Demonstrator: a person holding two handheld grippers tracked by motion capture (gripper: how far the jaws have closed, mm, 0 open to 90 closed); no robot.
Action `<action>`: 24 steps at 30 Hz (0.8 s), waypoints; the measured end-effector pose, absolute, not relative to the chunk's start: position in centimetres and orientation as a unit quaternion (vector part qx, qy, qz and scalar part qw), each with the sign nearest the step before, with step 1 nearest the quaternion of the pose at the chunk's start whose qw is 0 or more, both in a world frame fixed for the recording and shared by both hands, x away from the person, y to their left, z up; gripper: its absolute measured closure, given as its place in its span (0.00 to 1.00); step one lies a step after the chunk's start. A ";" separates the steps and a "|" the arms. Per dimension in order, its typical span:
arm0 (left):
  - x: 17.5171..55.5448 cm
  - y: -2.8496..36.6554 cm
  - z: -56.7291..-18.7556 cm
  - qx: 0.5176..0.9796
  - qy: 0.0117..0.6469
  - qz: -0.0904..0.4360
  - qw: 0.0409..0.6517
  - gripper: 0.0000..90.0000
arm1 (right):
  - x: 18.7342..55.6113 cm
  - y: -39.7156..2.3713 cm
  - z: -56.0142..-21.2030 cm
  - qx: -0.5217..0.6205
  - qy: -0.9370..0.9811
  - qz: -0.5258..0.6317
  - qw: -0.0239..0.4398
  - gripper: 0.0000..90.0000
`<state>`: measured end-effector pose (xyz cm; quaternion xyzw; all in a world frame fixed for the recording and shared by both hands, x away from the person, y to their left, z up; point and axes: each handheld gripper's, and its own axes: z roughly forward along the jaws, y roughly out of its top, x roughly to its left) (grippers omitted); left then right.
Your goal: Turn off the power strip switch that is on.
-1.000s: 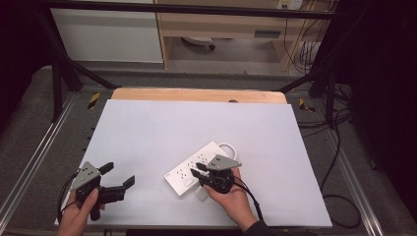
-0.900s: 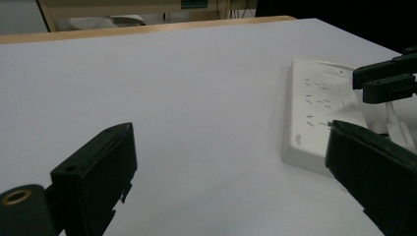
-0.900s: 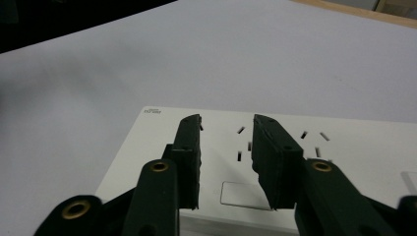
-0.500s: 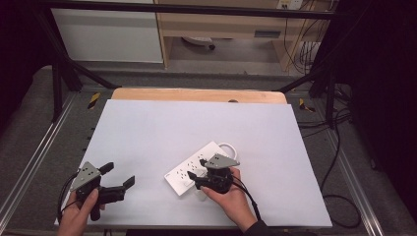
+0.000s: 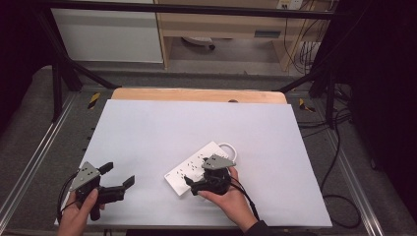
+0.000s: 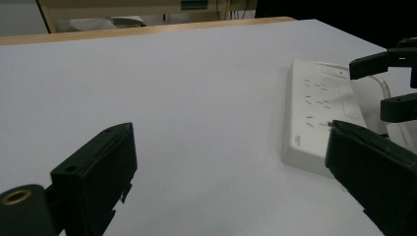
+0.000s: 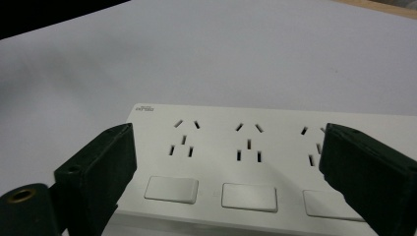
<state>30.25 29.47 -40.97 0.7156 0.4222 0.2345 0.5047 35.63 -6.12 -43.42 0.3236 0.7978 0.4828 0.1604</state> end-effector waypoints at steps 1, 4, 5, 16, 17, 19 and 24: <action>30.3 29.5 -41.0 0.716 0.422 0.235 0.505 0.06 | 35.6 -6.1 -43.4 0.323 0.798 0.482 0.162 0.05; 30.3 29.4 -41.0 0.716 0.423 0.230 0.505 0.06 | 35.6 -6.1 -43.4 0.324 0.798 0.483 0.156 0.03; 30.3 29.4 -41.0 0.716 0.423 0.230 0.505 0.06 | 35.6 -6.1 -43.3 0.322 0.799 0.485 0.155 0.03; 30.3 29.4 -41.0 0.714 0.426 0.230 0.506 0.06 | 35.7 -6.9 -42.6 0.313 0.789 0.506 0.155 0.03; 30.3 29.4 -41.0 0.714 0.426 0.230 0.506 0.06 | 35.7 -7.0 -42.5 0.313 0.787 0.508 0.156 0.03; 30.3 29.4 -41.1 0.712 0.428 0.230 0.506 0.06 | 35.7 -7.3 -42.3 0.316 0.782 0.513 0.159 0.03; 30.3 29.4 -41.1 0.713 0.428 0.230 0.505 0.06 | 35.9 -7.8 -41.9 0.322 0.771 0.524 0.165 0.03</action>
